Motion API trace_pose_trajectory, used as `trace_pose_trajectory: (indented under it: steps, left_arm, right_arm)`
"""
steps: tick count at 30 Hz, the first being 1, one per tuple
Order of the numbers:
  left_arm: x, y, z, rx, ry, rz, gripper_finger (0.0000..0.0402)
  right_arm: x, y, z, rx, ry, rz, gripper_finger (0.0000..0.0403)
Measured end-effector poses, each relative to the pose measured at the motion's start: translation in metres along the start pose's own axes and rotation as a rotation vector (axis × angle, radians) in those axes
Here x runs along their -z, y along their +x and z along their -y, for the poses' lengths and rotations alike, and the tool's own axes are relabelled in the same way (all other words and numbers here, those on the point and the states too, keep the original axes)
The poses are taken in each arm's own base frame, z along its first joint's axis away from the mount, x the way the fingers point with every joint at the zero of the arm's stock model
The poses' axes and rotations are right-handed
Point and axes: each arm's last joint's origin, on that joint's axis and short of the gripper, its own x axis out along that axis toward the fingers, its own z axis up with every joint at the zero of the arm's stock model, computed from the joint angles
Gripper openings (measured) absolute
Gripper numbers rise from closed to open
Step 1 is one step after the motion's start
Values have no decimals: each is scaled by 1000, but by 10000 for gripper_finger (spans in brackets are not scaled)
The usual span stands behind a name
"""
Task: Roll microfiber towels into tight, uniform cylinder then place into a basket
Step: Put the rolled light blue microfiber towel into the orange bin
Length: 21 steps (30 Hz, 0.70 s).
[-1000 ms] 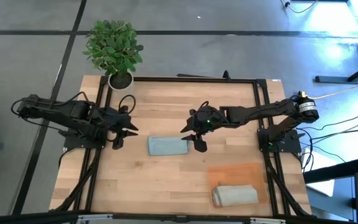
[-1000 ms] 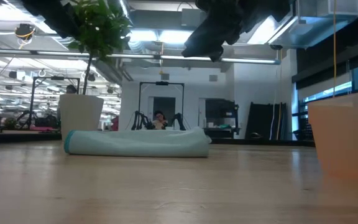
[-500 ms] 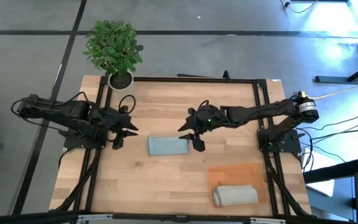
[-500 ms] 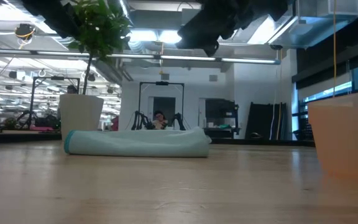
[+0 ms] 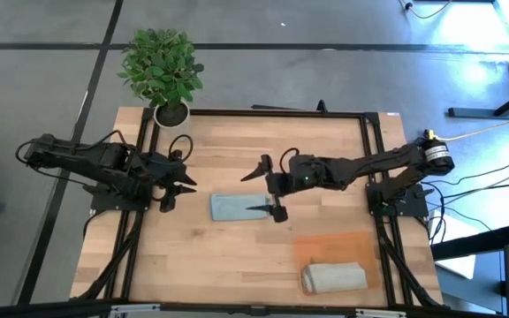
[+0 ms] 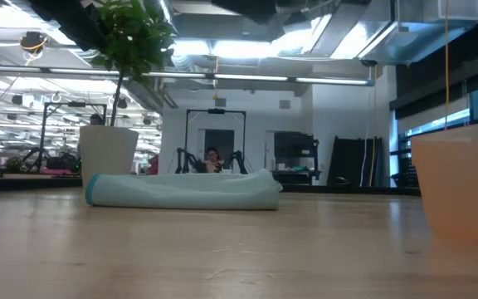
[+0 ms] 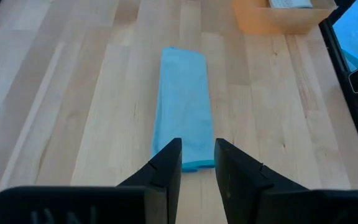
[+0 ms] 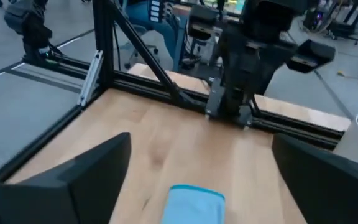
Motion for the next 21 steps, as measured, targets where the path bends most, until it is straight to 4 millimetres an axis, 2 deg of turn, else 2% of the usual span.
trace_pose_trajectory:
  steps: [2,6,11,16,21]
  left_arm:
    - [0,0,0,0,0,0,85]
    - [0,0,0,0,0,0,85]
    - [-1,0,0,1,0,5,85]
    - [-1,0,0,1,-1,5,85]
    - [-1,0,0,1,-1,7,85]
  right_arm:
    - [-10,0,0,4,19,-17,393]
    - [-22,7,5,2,65,-127,384]
    - [-35,30,10,5,100,-299,397]
    - [-17,66,10,-16,158,-497,399]
    - [8,94,8,-49,153,-687,400]
